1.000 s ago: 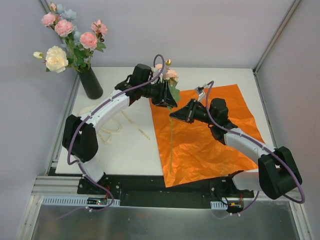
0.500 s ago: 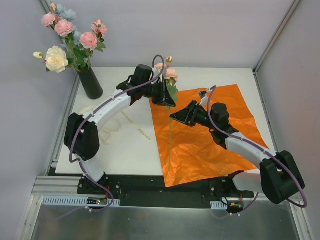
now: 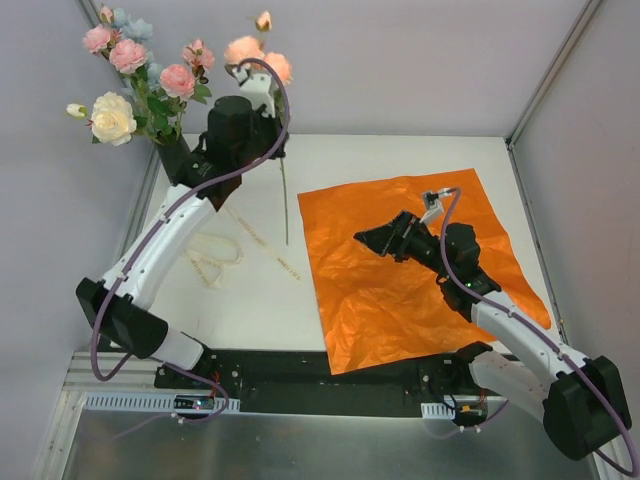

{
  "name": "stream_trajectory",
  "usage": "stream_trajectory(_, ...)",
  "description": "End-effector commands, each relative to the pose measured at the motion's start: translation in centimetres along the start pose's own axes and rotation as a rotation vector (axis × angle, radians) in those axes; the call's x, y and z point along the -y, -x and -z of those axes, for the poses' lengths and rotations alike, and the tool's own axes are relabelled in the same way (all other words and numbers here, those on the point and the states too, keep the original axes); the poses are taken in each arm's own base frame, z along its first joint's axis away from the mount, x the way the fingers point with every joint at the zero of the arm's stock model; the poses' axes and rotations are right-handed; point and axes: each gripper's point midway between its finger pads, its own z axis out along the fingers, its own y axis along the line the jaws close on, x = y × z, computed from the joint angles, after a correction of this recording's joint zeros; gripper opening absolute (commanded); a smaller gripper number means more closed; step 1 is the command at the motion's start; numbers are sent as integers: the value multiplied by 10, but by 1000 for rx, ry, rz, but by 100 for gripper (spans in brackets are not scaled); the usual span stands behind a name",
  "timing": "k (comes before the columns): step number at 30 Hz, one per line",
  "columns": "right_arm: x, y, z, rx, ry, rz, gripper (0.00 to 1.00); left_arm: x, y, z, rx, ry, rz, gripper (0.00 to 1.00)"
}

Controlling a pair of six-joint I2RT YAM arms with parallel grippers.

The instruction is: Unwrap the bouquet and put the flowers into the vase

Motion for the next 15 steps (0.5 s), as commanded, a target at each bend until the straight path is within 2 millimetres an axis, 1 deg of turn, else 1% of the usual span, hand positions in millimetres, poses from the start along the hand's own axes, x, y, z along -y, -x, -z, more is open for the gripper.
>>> stream_trajectory(1,5,12,7,62,-34,61,99,-62,120,64,349,381,-265,0)
stream_trajectory(3,5,13,8,64,-37,63,99,-77,155,83,443,444,-275,0)
stream_trajectory(5,5,14,8,64,-35,64,99,-96,183,101,527,503,-260,0)
stream_trajectory(9,7,14,7,64,-42,58,99,-133,234,137,709,623,-249,0)
stream_trajectory(12,8,15,6,63,-45,55,99,-153,258,159,775,740,-279,0)
stream_trajectory(15,4,20,6,72,-41,63,99,-165,269,172,796,792,-291,0)
